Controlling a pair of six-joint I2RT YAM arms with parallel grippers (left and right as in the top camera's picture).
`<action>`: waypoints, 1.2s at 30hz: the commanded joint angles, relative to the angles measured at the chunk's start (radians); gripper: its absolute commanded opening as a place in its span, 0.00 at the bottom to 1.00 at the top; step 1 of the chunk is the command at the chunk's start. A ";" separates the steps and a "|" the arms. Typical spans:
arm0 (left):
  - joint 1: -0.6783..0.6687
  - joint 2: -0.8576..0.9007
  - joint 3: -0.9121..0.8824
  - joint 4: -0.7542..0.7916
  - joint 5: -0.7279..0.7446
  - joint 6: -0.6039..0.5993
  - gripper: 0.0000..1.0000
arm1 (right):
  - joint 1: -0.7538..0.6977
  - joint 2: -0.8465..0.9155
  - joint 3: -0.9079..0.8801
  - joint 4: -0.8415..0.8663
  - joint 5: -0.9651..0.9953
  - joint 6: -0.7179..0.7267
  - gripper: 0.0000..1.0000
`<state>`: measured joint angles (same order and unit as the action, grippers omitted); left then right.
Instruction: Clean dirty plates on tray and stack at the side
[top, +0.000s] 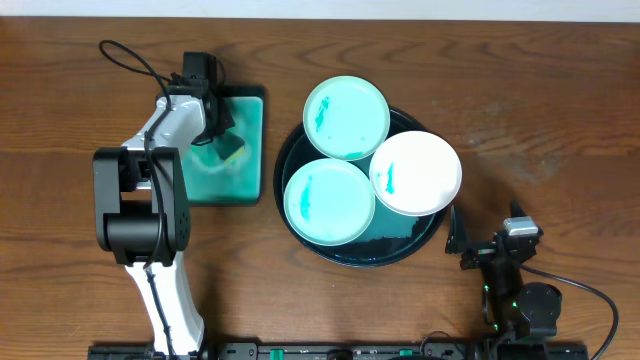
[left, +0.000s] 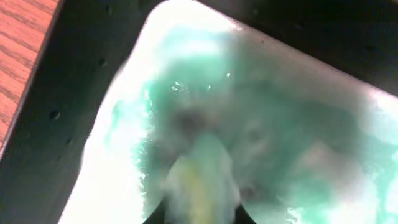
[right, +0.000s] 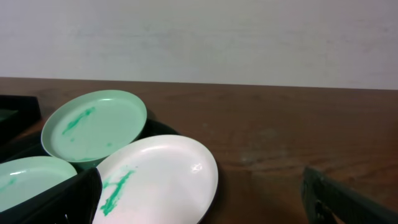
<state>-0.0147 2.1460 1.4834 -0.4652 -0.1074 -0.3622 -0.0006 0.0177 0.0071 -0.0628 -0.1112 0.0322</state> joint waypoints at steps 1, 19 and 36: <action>0.005 0.024 -0.008 -0.006 -0.005 0.006 0.10 | 0.002 -0.003 -0.002 -0.003 0.002 -0.014 0.99; 0.005 -0.024 -0.006 -0.195 0.219 0.002 0.64 | 0.002 -0.003 -0.002 -0.003 0.002 -0.014 0.99; 0.005 -0.186 0.048 -0.253 0.190 0.002 0.07 | 0.002 -0.003 -0.002 -0.003 0.002 -0.014 0.99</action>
<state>-0.0086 2.0827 1.4940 -0.7155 0.0765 -0.3626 -0.0006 0.0177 0.0071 -0.0628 -0.1112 0.0326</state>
